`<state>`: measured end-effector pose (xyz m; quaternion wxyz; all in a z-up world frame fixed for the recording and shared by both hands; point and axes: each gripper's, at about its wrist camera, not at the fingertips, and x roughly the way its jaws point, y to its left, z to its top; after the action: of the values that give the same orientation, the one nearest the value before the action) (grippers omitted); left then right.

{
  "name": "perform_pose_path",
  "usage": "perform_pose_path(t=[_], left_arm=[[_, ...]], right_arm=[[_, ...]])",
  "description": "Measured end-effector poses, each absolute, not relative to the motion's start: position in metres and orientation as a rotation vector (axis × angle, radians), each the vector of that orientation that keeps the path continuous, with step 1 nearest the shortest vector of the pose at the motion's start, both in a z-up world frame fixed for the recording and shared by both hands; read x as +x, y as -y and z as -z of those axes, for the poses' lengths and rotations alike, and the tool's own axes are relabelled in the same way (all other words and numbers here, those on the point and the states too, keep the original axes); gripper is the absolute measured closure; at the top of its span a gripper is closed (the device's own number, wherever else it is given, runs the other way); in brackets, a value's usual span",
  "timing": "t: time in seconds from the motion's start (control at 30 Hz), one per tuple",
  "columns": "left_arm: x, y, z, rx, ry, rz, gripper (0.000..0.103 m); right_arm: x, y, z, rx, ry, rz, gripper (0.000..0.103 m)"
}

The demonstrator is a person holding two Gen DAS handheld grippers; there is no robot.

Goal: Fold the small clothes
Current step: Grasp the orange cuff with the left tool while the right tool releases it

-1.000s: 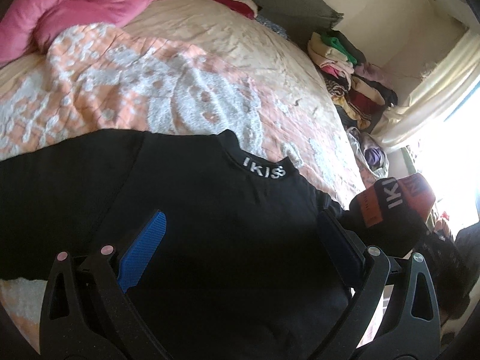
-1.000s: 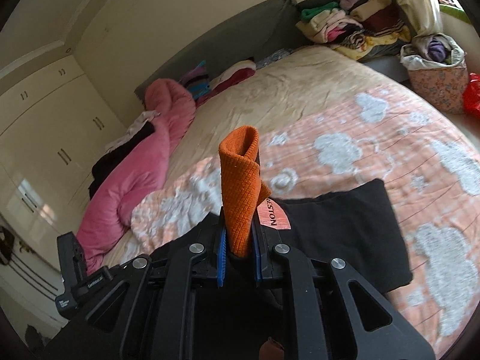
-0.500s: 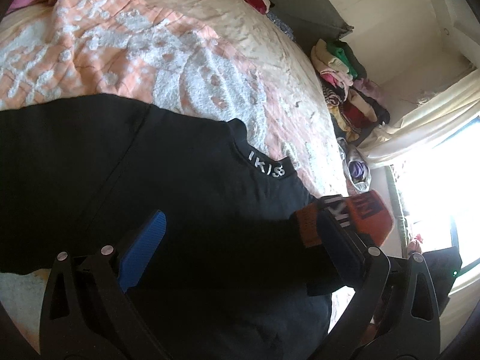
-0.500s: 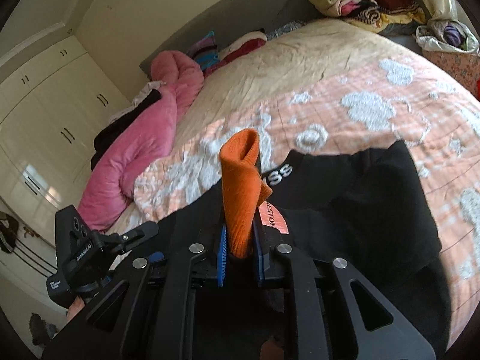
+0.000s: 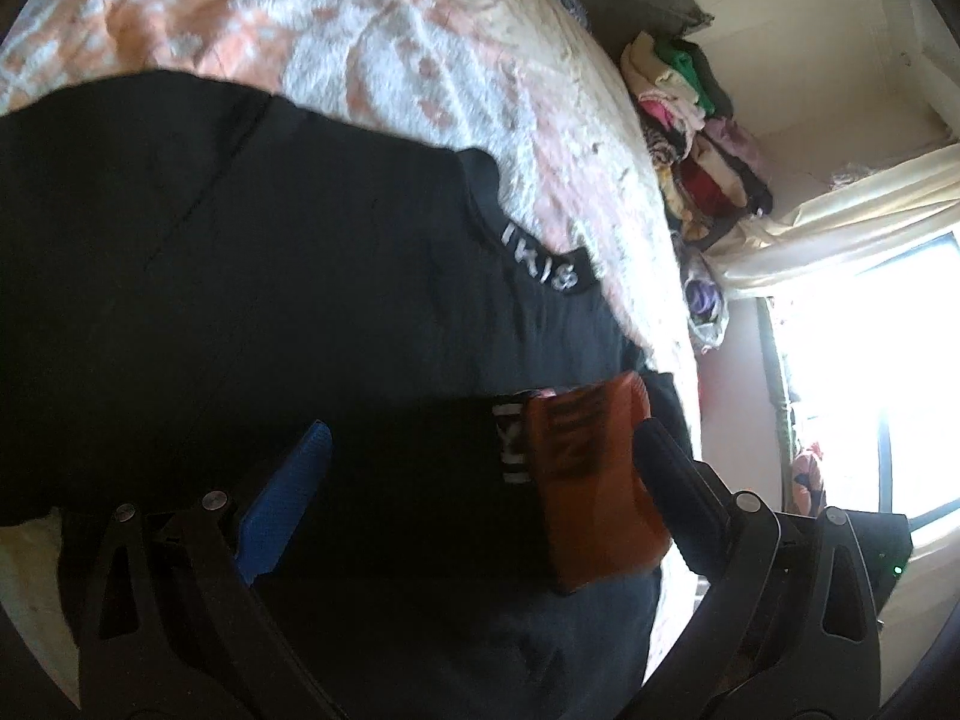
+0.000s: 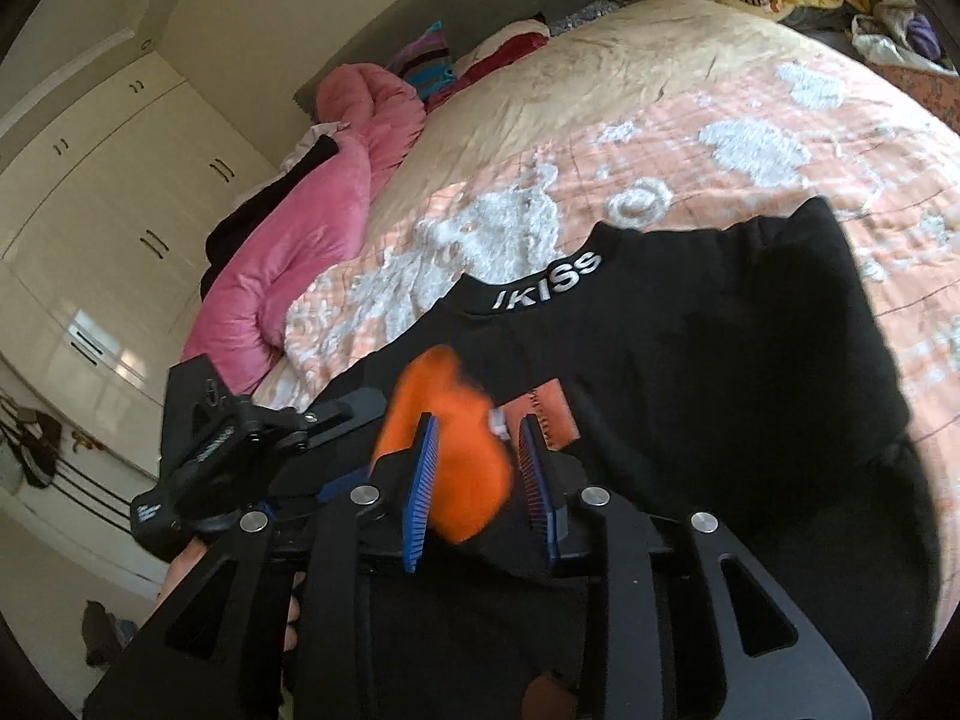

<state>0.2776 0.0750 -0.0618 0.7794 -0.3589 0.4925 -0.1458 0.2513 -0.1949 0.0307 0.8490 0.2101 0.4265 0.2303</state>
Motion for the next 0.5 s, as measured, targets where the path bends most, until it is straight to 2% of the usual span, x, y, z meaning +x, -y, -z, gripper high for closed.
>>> perform_pose_path(t=[0.27,0.37,0.47,0.5], left_arm=[[0.276,-0.060,0.068,-0.708,-1.093,0.329,0.009],[0.274,-0.052,0.067,-0.631,-1.099,0.310,0.014],[0.272,-0.046,0.066,-0.604,-1.087,0.309,0.032],[0.272,-0.045,0.065,-0.602,-1.075,0.310,0.046]], right_arm=[[0.246,0.237,-0.032,0.455,-0.882,-0.410,0.069],[0.244,0.253,-0.031,0.469,-0.878,-0.370,0.068],[0.242,0.267,-0.030,0.485,-0.873,-0.339,0.068],[0.241,0.271,-0.030,0.488,-0.870,-0.331,0.068]])
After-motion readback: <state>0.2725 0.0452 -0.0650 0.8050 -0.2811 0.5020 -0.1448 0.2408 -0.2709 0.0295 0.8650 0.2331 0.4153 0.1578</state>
